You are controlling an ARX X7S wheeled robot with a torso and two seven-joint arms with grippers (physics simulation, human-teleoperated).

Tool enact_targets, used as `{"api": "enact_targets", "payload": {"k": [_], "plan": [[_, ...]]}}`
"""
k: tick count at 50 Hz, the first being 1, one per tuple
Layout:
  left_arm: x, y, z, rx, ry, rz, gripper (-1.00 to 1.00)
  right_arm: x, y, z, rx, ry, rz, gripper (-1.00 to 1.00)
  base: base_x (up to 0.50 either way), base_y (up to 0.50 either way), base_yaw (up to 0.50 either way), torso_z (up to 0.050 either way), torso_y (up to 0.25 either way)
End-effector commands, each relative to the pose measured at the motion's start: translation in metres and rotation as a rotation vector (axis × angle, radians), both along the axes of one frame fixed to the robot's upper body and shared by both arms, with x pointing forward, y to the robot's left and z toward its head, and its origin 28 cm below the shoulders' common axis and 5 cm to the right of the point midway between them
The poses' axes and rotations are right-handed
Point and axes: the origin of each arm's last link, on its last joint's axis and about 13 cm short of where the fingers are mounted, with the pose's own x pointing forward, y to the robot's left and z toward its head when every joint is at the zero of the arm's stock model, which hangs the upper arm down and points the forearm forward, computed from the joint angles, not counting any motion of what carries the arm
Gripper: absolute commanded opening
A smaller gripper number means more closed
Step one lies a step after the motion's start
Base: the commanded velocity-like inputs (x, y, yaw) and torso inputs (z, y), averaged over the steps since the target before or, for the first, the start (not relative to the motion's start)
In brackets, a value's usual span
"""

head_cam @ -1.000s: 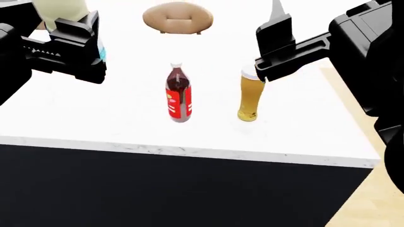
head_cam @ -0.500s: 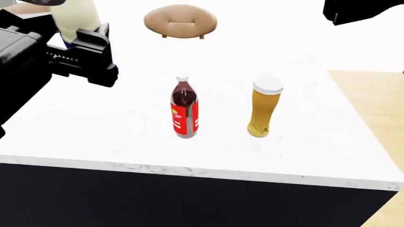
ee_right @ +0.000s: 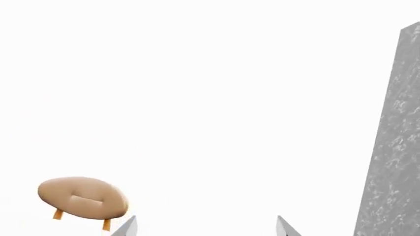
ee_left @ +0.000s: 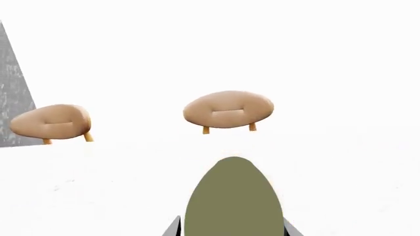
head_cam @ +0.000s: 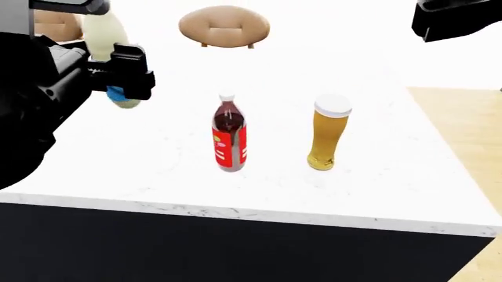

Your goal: Move the drinks to the dining counter.

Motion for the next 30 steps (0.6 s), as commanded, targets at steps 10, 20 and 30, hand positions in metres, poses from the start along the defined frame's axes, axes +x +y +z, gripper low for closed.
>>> {"api": "enact_targets", "payload": {"k": [10,20,30], "plan": [[0.021,0.012,-0.025,0.058,0.105,0.135,-1.0,0.006,-0.001,-0.01,-0.011,0.028,-0.009,1.0,0.0,0.0,0.0,0.0,0.001],[0.023,0.014,-0.026,0.138,0.143,0.154,-1.0,0.008,-0.001,-0.013,-0.012,0.037,-0.009,1.0,0.0,0.0,0.0,0.0,0.001],[0.022,0.015,-0.023,0.118,0.143,0.16,-1.0,0.01,-0.001,-0.015,-0.017,0.044,-0.01,1.0,0.0,0.0,0.0,0.001,0.002]]}}
